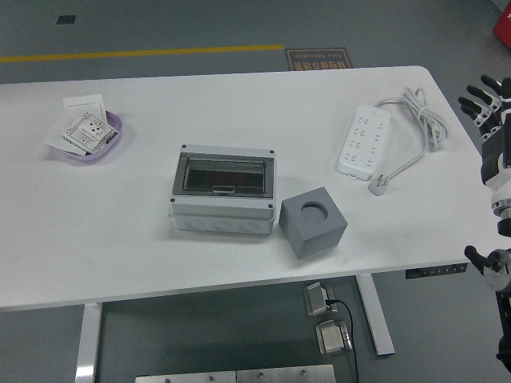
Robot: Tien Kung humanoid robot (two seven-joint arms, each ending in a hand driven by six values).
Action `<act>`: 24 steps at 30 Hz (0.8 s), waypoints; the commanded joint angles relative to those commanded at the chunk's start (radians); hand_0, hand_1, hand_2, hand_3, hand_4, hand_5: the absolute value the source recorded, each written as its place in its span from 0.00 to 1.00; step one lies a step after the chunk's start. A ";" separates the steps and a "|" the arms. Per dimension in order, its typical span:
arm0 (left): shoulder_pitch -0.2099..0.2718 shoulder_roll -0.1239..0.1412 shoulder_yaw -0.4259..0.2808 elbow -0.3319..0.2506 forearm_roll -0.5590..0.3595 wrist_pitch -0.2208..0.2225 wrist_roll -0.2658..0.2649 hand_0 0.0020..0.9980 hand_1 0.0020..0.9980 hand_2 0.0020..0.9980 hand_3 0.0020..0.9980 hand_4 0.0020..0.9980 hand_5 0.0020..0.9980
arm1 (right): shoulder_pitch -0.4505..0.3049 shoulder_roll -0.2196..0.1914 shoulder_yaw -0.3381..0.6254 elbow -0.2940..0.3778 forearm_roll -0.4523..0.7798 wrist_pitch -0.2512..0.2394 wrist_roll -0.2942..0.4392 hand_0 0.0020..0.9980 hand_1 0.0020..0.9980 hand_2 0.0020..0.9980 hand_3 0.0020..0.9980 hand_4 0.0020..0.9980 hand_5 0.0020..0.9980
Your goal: Pick up the cylinder from the cube,place it in the box,flap close box
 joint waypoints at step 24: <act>0.005 -0.001 -0.011 0.000 0.019 -0.014 0.043 0.63 0.66 0.41 0.61 0.69 0.45 | 0.000 0.005 0.000 -0.002 -0.017 -0.003 -0.007 0.79 0.67 0.71 0.75 0.91 0.83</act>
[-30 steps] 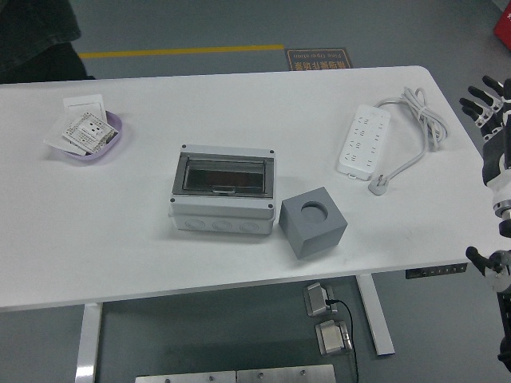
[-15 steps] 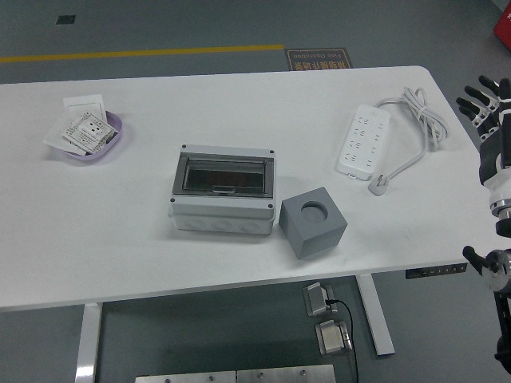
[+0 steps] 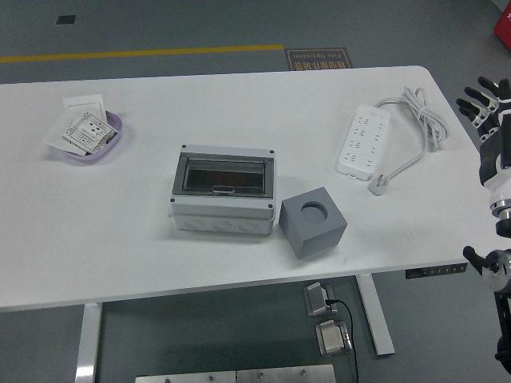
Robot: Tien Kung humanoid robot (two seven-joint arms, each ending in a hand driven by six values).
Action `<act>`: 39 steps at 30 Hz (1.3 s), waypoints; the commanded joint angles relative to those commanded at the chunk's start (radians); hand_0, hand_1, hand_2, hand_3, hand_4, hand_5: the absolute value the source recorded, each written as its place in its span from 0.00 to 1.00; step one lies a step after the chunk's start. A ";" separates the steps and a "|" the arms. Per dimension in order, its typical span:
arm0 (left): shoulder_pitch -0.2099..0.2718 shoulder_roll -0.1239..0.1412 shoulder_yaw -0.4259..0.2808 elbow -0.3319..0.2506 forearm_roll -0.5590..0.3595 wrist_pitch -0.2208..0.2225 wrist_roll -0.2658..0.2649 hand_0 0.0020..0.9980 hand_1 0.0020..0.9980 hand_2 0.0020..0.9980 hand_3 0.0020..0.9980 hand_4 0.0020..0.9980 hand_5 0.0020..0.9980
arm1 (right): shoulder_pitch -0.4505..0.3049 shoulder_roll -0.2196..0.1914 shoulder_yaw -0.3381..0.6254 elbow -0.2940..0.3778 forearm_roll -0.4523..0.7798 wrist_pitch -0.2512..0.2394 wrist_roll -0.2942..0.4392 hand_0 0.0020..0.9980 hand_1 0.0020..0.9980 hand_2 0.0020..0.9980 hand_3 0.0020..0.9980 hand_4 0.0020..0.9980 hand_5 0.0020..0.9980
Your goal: Pick up the cylinder from the cube,place it in the box,flap close box
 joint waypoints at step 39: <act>-0.006 0.004 -0.024 0.000 0.153 -0.061 0.112 0.74 0.86 1.00 1.00 0.75 0.49 | -0.010 0.011 0.010 0.004 -0.027 -0.004 -0.002 0.80 0.67 0.72 0.75 0.90 0.83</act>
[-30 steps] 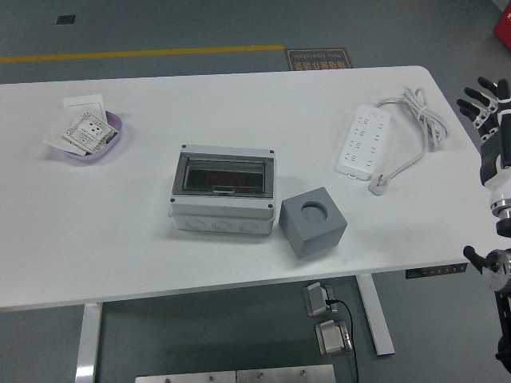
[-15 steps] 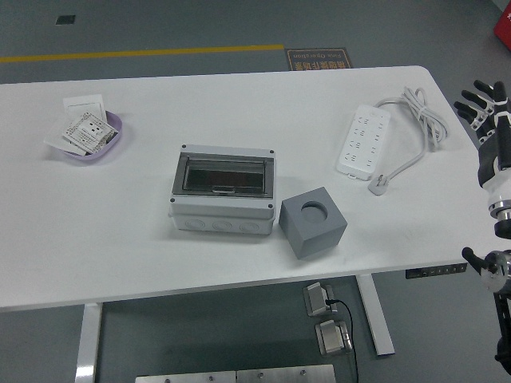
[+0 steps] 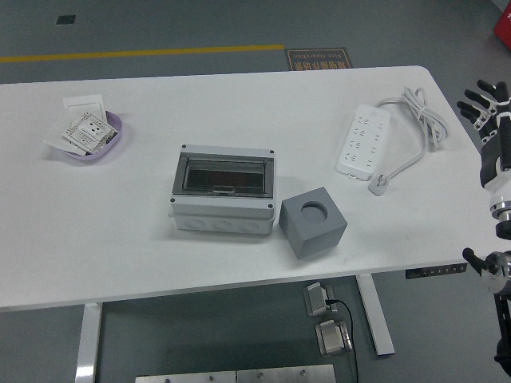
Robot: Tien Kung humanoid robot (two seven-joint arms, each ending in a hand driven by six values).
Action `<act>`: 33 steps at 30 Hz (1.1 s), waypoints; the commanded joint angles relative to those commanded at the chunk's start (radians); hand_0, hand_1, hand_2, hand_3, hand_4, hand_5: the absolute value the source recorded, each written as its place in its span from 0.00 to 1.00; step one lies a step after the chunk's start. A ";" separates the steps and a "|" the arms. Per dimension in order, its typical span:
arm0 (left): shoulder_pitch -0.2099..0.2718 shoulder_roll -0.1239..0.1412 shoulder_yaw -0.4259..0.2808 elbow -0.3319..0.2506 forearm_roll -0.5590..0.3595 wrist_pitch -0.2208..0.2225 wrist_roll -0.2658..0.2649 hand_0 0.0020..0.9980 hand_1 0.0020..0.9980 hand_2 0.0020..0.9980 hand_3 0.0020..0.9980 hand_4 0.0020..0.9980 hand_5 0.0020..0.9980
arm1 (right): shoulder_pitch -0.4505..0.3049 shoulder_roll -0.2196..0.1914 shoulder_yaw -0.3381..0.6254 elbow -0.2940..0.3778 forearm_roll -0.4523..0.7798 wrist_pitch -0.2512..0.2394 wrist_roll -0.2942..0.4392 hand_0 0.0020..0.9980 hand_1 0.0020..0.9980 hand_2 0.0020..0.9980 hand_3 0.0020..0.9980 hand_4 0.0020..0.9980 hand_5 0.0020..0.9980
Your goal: Pick up the cylinder from the cube,place it in the box,flap close box
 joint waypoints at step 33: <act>-0.009 0.001 -0.189 0.000 0.117 -0.013 -0.002 1.00 1.00 1.00 1.00 0.88 1.00 | -0.004 0.004 0.017 -0.002 0.001 -0.006 0.001 0.80 0.67 0.72 0.74 0.90 0.83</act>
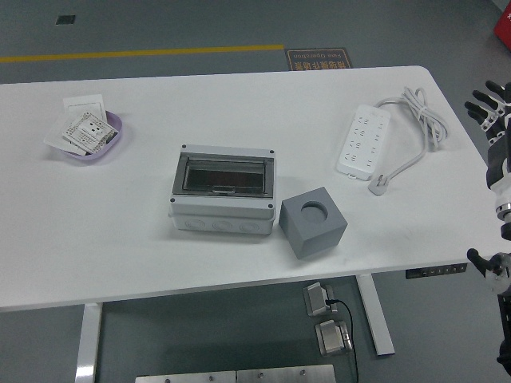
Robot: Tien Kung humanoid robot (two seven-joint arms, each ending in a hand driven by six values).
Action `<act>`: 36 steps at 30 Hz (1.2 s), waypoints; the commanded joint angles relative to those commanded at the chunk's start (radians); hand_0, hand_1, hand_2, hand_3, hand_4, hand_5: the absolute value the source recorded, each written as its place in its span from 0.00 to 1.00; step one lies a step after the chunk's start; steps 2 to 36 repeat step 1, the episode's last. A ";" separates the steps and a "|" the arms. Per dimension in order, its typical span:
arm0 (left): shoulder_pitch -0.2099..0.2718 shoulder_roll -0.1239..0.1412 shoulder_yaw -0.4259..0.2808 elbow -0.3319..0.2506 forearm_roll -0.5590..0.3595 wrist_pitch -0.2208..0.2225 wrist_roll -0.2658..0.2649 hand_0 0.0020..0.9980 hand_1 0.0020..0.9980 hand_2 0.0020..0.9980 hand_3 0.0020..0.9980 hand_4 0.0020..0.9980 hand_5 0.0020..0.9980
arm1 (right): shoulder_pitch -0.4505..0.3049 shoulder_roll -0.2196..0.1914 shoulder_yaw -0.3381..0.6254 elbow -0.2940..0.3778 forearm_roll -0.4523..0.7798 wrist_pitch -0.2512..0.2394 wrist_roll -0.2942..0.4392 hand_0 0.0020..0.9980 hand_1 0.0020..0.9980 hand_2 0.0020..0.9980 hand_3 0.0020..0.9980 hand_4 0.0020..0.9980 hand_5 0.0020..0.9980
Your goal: Pick up the cylinder from the cube,place it in the box,flap close box
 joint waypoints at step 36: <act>-0.001 0.000 0.022 0.000 -0.023 0.005 0.002 1.00 1.00 1.00 1.00 0.88 1.00 | 0.001 0.000 0.001 -0.001 0.000 -0.001 -0.001 0.80 0.67 0.72 0.74 0.90 0.83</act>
